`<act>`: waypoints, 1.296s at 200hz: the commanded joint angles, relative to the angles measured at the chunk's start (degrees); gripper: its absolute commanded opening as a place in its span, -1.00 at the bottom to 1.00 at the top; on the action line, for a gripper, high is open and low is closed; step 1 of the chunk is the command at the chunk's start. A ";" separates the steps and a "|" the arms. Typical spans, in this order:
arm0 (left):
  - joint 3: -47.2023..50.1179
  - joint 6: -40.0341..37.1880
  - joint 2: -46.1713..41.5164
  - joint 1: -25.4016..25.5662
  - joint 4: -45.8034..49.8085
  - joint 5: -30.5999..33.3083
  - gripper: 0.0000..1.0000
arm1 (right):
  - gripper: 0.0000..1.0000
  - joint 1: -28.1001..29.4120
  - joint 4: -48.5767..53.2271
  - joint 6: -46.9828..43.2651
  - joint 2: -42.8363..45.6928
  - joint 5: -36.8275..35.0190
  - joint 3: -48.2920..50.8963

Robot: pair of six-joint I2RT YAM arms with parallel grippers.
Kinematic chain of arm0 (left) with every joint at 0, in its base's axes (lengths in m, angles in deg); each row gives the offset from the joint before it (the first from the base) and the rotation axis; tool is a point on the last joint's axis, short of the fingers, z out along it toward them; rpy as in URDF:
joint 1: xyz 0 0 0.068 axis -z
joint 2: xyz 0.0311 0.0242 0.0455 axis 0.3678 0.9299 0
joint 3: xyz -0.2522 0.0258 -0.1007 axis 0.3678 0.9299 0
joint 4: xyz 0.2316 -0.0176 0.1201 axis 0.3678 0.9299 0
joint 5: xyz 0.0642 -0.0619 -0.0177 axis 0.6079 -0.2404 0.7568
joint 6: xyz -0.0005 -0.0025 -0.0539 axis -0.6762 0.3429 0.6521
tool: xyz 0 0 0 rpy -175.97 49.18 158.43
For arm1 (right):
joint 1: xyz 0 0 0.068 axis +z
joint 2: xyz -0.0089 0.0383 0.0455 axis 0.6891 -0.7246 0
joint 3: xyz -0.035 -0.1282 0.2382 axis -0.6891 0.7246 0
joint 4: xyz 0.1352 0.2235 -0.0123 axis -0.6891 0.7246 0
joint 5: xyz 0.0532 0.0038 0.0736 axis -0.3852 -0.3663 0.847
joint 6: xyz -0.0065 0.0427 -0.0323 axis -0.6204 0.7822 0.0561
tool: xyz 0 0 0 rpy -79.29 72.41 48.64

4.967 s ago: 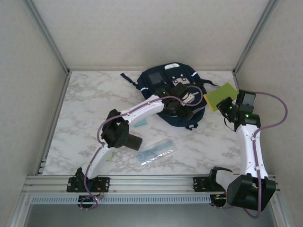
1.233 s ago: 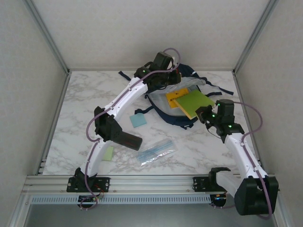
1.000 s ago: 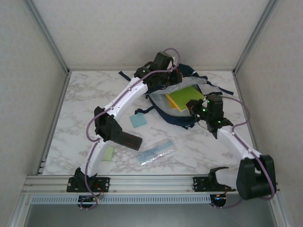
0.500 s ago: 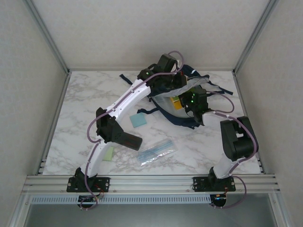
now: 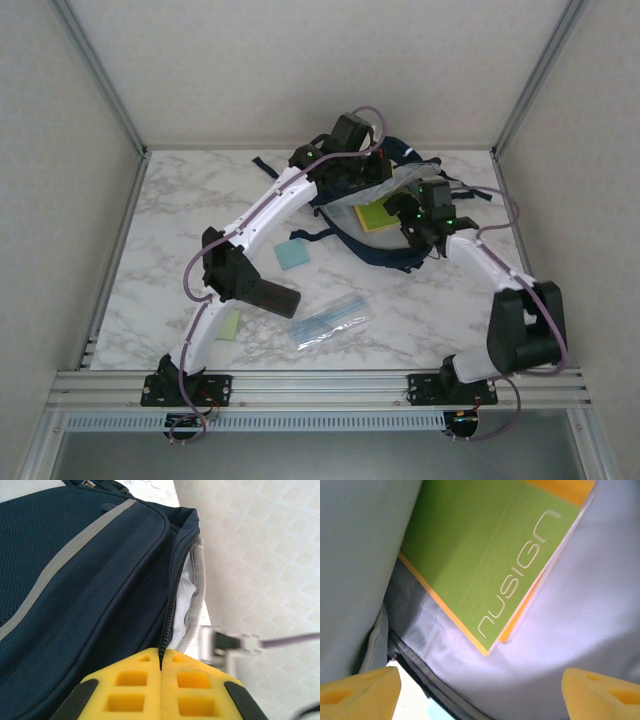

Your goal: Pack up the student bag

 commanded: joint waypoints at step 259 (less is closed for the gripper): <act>57.40 17.22 -8.46 -20.57 -48.09 2.88 0.49 | 0.50 18.97 8.19 -4.96 8.24 -4.75 -0.36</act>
